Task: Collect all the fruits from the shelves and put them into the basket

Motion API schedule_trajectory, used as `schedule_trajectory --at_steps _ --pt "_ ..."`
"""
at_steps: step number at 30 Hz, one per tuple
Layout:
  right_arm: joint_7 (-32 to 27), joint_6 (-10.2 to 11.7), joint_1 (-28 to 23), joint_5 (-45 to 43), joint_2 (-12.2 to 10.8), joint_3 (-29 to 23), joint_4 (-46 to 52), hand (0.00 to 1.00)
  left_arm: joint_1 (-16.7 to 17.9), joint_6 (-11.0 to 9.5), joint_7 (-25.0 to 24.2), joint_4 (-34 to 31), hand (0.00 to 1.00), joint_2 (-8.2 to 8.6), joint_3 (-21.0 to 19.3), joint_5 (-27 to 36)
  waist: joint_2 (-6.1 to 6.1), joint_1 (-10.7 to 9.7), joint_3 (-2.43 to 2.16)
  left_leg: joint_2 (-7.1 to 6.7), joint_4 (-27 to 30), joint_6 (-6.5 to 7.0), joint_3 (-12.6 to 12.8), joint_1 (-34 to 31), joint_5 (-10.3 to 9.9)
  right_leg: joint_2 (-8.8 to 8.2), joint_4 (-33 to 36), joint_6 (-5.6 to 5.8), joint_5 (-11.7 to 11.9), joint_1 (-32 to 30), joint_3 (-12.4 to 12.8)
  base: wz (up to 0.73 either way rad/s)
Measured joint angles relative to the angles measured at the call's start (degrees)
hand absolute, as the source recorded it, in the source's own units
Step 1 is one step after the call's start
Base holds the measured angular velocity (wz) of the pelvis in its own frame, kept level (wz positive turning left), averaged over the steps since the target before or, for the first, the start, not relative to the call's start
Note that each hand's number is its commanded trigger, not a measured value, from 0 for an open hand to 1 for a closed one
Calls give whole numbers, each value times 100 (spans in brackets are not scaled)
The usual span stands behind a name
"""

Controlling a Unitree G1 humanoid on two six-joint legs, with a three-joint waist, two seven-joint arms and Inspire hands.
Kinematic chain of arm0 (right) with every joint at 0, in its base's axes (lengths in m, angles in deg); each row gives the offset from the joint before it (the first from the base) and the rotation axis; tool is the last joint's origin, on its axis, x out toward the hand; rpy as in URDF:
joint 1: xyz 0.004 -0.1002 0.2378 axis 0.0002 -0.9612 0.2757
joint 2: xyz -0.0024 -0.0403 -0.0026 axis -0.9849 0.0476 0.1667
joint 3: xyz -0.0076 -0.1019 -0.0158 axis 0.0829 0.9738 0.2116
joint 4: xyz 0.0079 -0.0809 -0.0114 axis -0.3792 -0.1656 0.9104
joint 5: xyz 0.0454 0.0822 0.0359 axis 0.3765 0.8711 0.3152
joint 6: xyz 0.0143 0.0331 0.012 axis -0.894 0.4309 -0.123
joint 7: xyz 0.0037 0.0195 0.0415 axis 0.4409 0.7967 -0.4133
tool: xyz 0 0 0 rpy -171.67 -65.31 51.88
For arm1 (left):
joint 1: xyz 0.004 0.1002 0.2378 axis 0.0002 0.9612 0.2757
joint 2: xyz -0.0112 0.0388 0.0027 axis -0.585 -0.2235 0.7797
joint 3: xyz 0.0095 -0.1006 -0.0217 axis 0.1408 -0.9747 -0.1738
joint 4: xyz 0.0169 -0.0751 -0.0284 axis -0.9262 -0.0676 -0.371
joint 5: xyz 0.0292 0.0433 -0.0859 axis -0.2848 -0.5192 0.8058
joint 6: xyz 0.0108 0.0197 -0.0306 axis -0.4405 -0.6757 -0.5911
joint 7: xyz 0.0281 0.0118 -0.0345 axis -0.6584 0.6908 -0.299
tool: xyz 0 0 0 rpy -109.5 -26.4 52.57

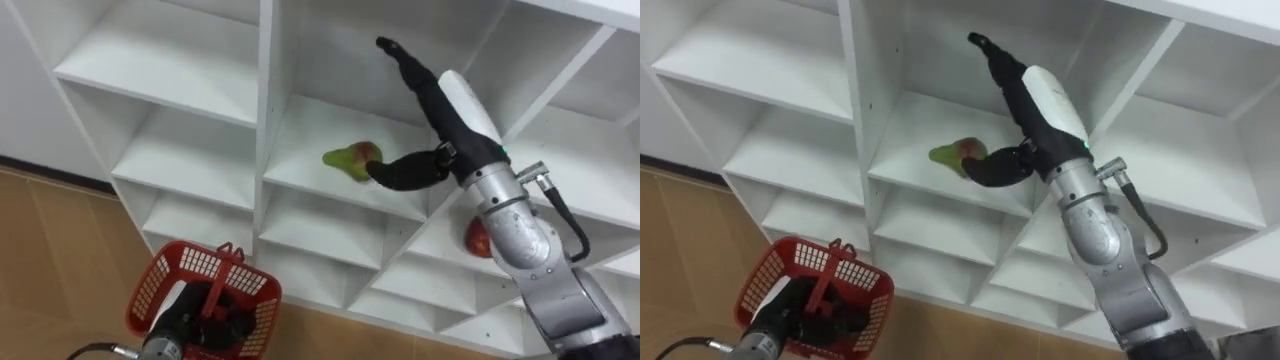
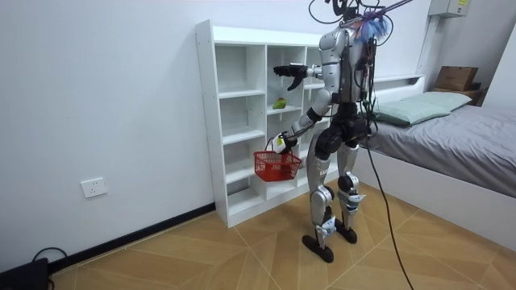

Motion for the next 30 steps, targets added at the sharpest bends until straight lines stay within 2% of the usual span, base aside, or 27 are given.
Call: schedule_trajectory --at_steps 3,10,19,23,26,30 --pt "-39 -54 143 234 60 -21 -241 0 -32 10 -67 1 100 -21 -43 -129 -58 44 -3 -8 26 -1 -48 -18 -1 -1 1 0 0 2 -2 7" --pt "-38 -64 304 780 56 -33 -756 0 -31 206 -104 -107 100 14 -61 -394 -66 161 -8 -16 33 -3 -120 -89 0 -3 1 0 0 7 -82 7" --pt "-57 -131 715 1075 24 -21 -1708 0 -38 223 -115 -109 100 11 -29 -813 -87 238 0 -51 130 -3 -219 -155 1 -24 -1 0 0 15 -157 6" --pt "-115 -133 789 1081 24 -21 -1982 0 -41 241 -115 -109 100 -14 -25 -848 -110 239 19 -75 139 -1 -305 -213 1 -37 -5 0 0 9 -254 10" --pt "-119 -132 808 1082 23 -15 -2050 0 -50 242 -114 -109 100 -19 -16 -839 -109 254 59 -78 167 0 -322 -255 1 -42 -3 0 0 -12 -300 4" --pt "-121 -133 816 1084 17 15 -2190 0 -91 246 -110 -99 100 -37 90 -831 -99 283 76 -84 332 -1 -347 -493 1 -50 3 -1 1 -190 -381 5"
